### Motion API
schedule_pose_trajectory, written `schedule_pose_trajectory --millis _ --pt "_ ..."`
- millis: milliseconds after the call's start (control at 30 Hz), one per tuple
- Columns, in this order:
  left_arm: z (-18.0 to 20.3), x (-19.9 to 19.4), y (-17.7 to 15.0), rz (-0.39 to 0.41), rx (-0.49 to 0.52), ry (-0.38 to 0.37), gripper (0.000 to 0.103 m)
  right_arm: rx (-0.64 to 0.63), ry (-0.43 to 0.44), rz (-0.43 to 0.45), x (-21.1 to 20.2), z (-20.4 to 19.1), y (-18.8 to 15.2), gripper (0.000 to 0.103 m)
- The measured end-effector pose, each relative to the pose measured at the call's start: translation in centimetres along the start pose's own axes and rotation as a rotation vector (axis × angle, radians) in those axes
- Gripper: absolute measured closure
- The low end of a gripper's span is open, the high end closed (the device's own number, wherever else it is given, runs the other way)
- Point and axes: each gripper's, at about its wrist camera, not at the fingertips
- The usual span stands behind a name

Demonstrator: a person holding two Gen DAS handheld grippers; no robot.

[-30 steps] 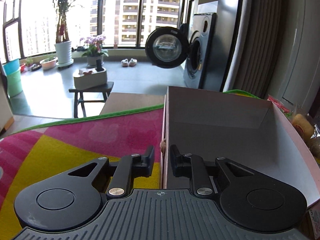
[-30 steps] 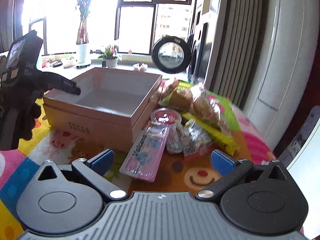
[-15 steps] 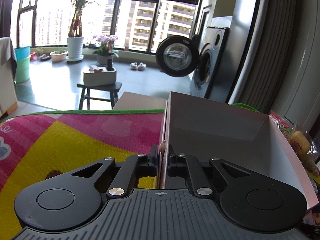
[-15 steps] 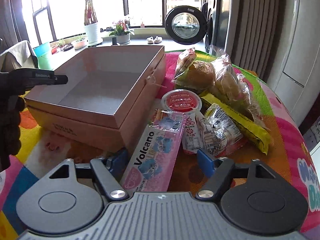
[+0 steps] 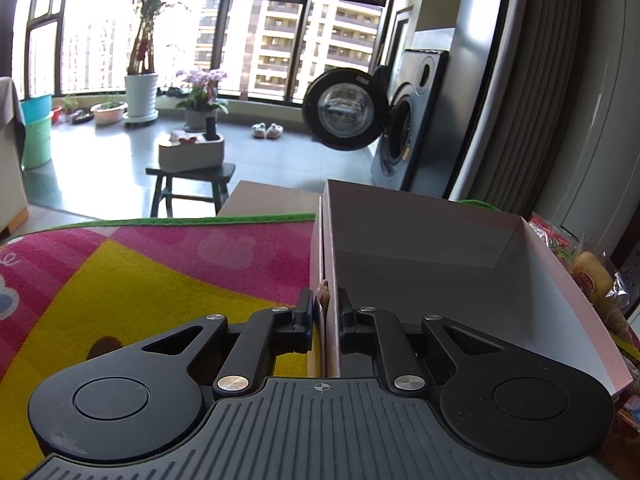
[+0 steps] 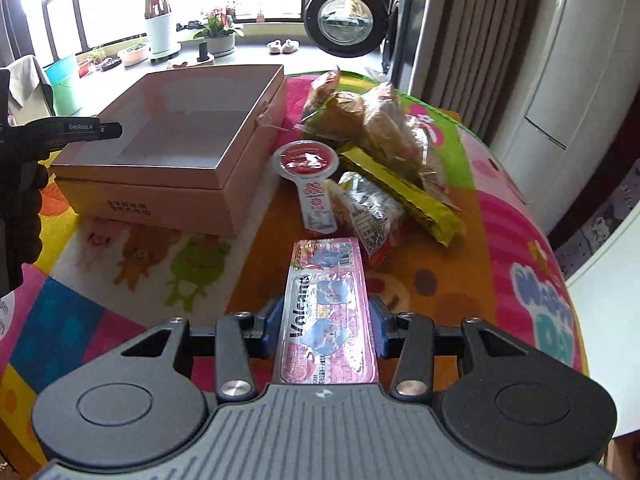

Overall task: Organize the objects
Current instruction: 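Close the right tool on the pink Volcano packet, then carry the Volcano packet into the pink box and open the right tool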

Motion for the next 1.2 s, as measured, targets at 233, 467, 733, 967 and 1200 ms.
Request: schedule_pose_trajectory --millis 233,467,733,967,1200 --pt "-0.2 -0.2 0.0 -0.005 -0.015 -0.009 0.090 0.061 0.067 0.106 -6.3 -0.9 2.4 0.060" --pt "-0.7 0.1 0.0 -0.021 -0.034 -0.031 0.089 0.062 0.234 0.122 -4.2 -4.6 9.9 0.060" --pt "-0.6 0.2 0.1 -0.018 -0.032 -0.032 0.089 0.115 0.258 0.089 9.1 -9.0 17.1 0.059" --pt "-0.6 0.3 0.0 -0.012 -0.028 -0.033 0.089 0.115 0.397 0.058 13.0 -9.9 18.6 0.053" --pt "-0.6 0.3 -0.2 -0.016 -0.031 -0.033 0.089 0.009 0.189 0.280 4.2 -4.0 17.1 0.029"
Point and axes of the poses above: each gripper's, at about its wrist camera, not at the fingertips, and x roughly the way its jaws point, z to its right, y to its top, and after that the axes turned 14 degrees about y, right-handed
